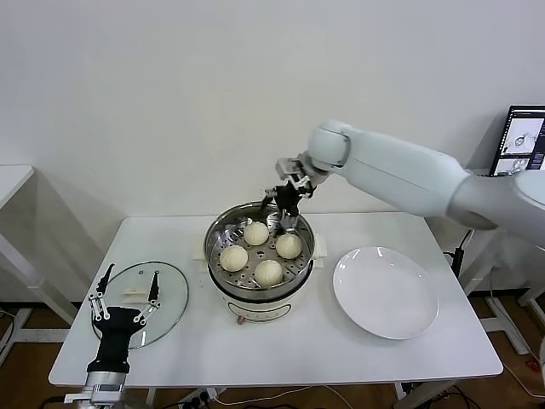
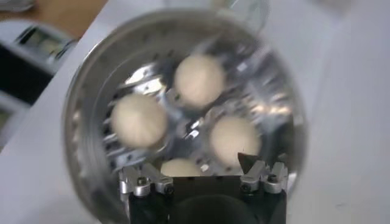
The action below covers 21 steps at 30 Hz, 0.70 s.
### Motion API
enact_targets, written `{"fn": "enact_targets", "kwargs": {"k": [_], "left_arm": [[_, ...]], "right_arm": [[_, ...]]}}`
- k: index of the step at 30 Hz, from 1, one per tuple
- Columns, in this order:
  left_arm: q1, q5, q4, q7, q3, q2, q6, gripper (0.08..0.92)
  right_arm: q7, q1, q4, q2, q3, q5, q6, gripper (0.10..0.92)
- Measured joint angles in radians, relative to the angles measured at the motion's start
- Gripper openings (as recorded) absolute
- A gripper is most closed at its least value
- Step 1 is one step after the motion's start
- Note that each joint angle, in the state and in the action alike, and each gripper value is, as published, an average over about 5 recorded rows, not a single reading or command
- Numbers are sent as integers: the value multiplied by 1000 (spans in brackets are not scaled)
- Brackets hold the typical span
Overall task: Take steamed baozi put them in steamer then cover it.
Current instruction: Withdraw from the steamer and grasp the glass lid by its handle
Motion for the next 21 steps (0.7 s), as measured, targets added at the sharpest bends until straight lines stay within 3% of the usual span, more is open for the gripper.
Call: {"fn": "enact_targets", "kwargs": {"k": [11, 21], "left_arm": [[-54, 209, 54, -9, -8, 45, 62, 823], [-88, 401, 136, 11, -54, 74, 51, 823]], "right_arm": [[656, -380, 176, -209, 428, 41, 154, 823], [911, -879, 279, -234, 939, -7, 257, 823]]}}
